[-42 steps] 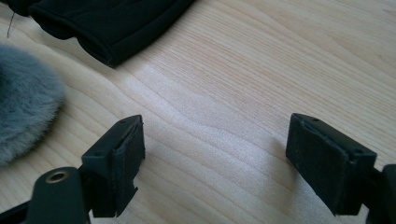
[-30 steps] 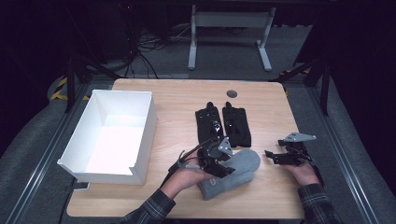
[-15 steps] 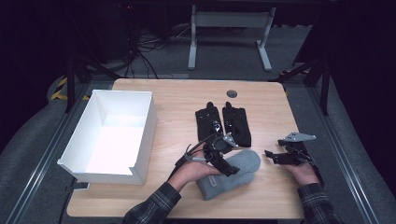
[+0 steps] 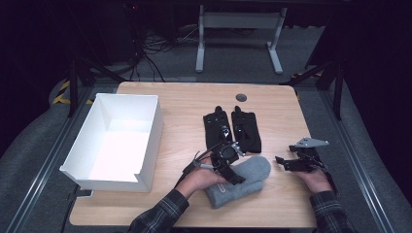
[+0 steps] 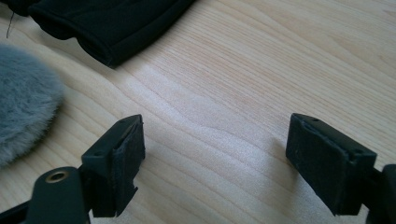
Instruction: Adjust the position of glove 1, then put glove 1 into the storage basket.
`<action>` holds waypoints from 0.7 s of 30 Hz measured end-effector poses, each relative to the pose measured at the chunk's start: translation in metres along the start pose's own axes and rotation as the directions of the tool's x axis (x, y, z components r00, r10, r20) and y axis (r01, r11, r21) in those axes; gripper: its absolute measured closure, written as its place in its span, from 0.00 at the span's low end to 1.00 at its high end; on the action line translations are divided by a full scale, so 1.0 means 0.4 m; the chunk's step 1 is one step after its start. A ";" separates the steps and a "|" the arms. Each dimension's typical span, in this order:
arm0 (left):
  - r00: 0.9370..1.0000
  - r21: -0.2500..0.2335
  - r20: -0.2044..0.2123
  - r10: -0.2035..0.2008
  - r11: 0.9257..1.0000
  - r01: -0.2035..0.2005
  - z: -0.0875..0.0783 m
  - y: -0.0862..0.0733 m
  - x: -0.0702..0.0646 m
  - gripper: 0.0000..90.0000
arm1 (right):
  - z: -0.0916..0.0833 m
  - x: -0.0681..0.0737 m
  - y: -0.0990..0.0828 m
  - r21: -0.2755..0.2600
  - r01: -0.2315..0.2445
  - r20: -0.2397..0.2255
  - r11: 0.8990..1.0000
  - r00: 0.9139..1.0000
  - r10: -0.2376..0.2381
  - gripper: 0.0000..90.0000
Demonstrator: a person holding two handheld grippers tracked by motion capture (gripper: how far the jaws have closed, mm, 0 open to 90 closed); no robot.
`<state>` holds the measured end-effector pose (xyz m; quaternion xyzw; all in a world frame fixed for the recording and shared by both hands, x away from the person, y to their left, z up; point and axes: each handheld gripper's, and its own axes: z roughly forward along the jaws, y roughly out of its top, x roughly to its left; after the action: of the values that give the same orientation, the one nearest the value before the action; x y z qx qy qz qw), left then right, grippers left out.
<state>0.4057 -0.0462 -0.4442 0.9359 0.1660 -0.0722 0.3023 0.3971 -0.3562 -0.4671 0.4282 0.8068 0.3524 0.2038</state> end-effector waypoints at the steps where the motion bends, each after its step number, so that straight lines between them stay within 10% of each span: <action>1: 1.000 0.001 0.019 0.003 1.000 -0.003 0.001 0.000 0.002 0.24 | 0.000 0.000 0.000 0.000 0.000 -0.001 1.000 1.000 0.000 0.22; 12: 0.987 0.022 0.162 -0.006 1.000 0.003 0.008 0.002 0.014 0.59 | 0.000 0.001 0.000 -0.001 0.000 -0.003 1.000 1.000 0.000 0.22; 21: 0.985 0.023 0.173 -0.024 1.000 0.020 0.000 0.005 0.007 0.80 | 0.000 0.001 0.000 -0.001 0.000 -0.003 1.000 1.000 0.000 0.22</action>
<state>0.4092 -0.0472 -0.4438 0.9274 0.1487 -0.1582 0.3047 0.3968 -0.3561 -0.4672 0.4273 0.8070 0.3535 0.2029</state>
